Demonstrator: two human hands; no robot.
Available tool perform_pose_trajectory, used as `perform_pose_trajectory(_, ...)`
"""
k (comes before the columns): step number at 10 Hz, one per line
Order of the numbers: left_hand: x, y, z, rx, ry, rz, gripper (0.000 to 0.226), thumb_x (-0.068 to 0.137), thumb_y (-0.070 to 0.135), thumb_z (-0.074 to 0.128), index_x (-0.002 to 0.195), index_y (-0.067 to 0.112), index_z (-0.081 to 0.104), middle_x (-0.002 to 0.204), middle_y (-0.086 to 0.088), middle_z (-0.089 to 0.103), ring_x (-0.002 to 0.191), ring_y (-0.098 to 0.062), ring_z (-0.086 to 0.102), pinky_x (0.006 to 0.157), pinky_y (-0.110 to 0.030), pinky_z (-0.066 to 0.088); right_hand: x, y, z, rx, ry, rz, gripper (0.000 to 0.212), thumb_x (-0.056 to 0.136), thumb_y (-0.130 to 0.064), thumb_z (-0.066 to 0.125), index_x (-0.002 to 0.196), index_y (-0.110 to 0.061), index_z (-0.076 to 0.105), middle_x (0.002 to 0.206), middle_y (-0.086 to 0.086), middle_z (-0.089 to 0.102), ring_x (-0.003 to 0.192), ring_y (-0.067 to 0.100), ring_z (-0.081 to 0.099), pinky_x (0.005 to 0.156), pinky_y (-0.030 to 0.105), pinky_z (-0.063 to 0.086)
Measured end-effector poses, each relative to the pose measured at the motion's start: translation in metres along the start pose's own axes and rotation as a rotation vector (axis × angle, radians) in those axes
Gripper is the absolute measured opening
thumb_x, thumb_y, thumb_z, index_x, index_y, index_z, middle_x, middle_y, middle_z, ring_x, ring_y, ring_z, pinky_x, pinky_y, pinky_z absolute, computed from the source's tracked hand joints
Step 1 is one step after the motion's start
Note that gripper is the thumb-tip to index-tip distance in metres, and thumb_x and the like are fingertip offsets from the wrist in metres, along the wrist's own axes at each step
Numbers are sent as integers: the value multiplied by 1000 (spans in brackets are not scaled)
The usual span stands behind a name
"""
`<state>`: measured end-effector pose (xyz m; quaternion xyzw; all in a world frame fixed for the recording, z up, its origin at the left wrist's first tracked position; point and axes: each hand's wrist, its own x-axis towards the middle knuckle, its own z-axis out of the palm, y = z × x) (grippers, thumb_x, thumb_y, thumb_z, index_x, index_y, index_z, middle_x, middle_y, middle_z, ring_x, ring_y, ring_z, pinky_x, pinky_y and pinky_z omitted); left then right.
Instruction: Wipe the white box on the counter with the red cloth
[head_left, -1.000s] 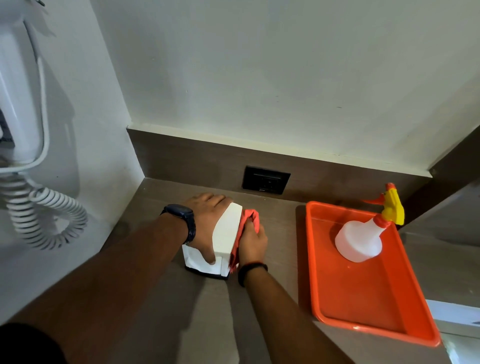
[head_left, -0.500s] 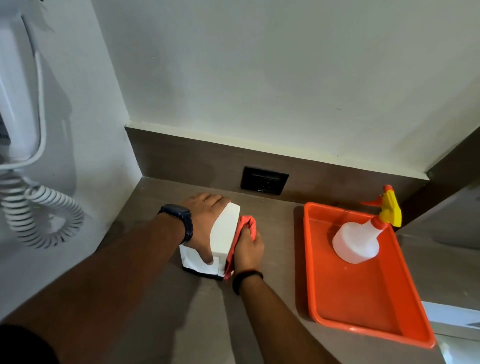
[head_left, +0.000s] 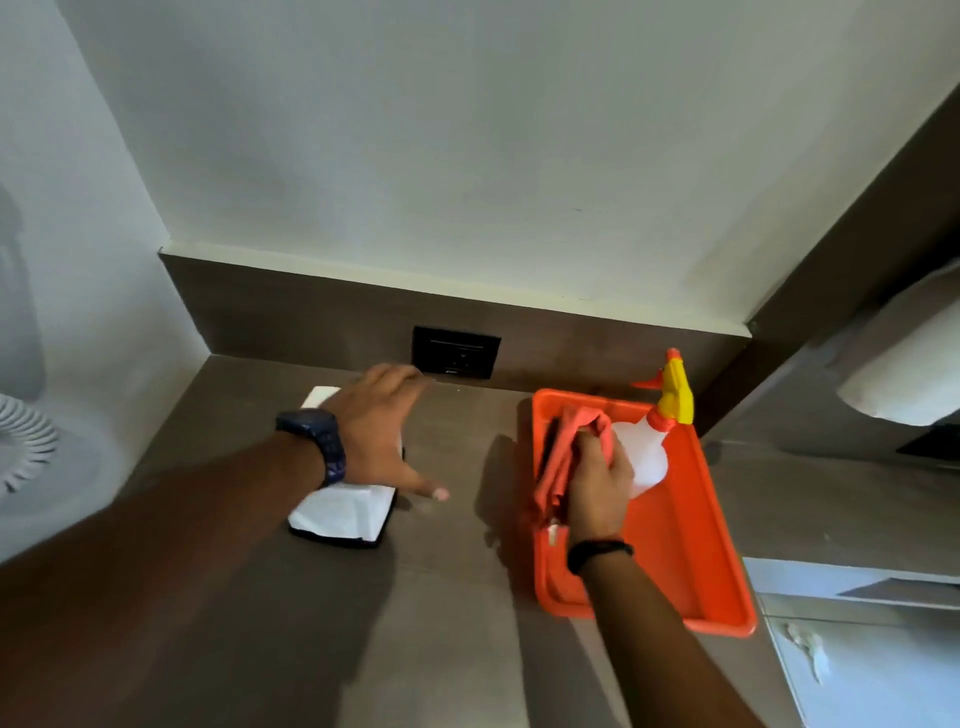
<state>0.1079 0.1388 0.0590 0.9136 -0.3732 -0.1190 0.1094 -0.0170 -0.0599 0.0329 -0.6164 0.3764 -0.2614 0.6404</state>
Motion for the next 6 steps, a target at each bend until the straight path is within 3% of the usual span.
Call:
perform_pose_trajectory(1,20,53,32,-116,57,83,118,45,82,68,141,21,36,142,-6,39,129,-25,38,106,-40,37,24,13,-46,-477,-33,-116,18,93,-19,52,100,-18,69,97,12,72,94,32,63,84,36,46)
perform_pose_trajectory(2,43,94,74,-108,-39,154,121,48,82,70,143,20,28,145,-6,35,131,-26,36,109,-44,35,41,46,-70,-940,-217,-217,33,84,-31,48,103,-14,68,103,19,71,96,42,63,84,43,50)
perform_pose_trajectory(3,50,110,101,-2,-140,158,134,49,82,69,149,16,10,159,-9,12,145,-27,10,119,-43,13,46,71,-73,-1230,-400,-184,40,83,-38,49,118,-22,62,123,13,62,113,39,52,95,50,45)
perform_pose_trajectory(4,53,117,119,60,-184,181,135,53,80,70,150,15,3,162,-9,0,147,-26,-2,118,-40,3,45,82,-71,-1296,-466,-201,45,86,-44,52,129,-30,52,137,6,52,127,34,41,104,54,38)
perform_pose_trajectory(6,52,120,125,53,-194,159,134,53,84,65,151,17,2,162,-7,-4,147,-24,-7,119,-41,1,43,81,-74,-1262,-416,-268,53,82,-55,50,130,-31,50,141,4,51,133,30,39,107,52,32)
